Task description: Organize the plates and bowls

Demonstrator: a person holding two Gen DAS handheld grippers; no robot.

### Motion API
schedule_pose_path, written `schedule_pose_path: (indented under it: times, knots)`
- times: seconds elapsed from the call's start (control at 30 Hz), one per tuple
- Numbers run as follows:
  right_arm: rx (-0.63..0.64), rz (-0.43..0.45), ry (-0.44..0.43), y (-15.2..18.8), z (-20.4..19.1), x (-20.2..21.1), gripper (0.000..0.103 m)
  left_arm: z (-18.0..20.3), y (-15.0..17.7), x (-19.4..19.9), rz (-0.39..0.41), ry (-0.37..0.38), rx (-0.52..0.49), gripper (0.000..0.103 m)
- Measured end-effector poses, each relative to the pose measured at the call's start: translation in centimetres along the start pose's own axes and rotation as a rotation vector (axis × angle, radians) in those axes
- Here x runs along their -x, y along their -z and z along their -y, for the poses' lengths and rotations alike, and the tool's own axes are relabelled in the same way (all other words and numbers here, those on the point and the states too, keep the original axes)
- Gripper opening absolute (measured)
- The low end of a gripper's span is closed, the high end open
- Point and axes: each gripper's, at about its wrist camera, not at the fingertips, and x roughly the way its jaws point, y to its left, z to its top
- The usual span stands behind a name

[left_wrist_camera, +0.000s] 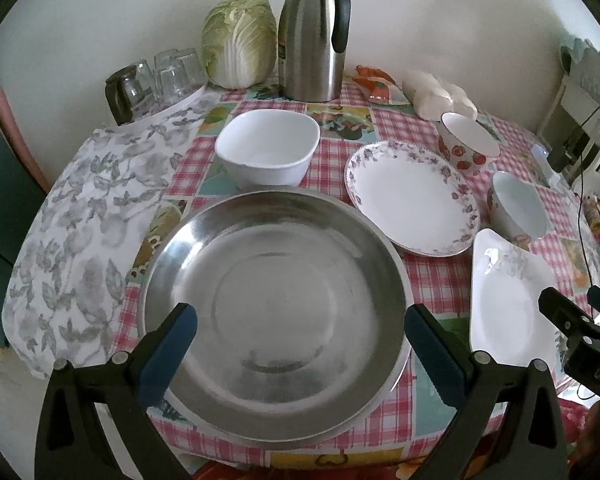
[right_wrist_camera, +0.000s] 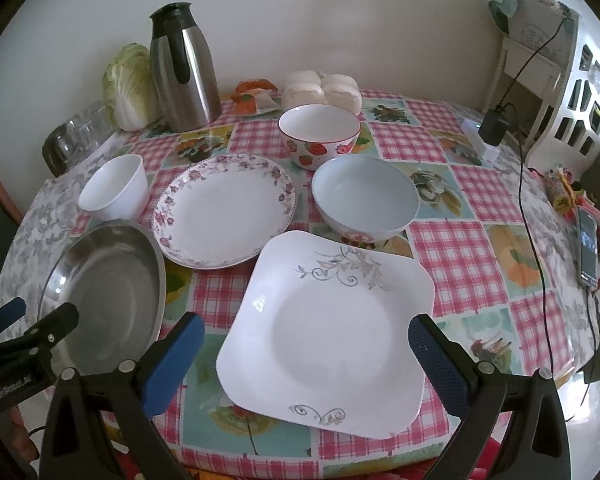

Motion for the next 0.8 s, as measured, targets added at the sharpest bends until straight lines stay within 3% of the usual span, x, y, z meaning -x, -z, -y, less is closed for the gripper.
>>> schedule_pose_path:
  times: [0.33, 0.8]
  knots:
    - [0.015, -0.016, -0.001, -1.4, -1.2, -1.6, 0.103, -2.0, -0.5, -1.5, 0.024, -0.005, 0.038, 0.103]
    - [0.070, -0.043, -0.098, -2.4, -3.7, -5.3, 0.103, -6.5, -0.3, -3.7, 0.089, -0.027, 0.151, 0.103]
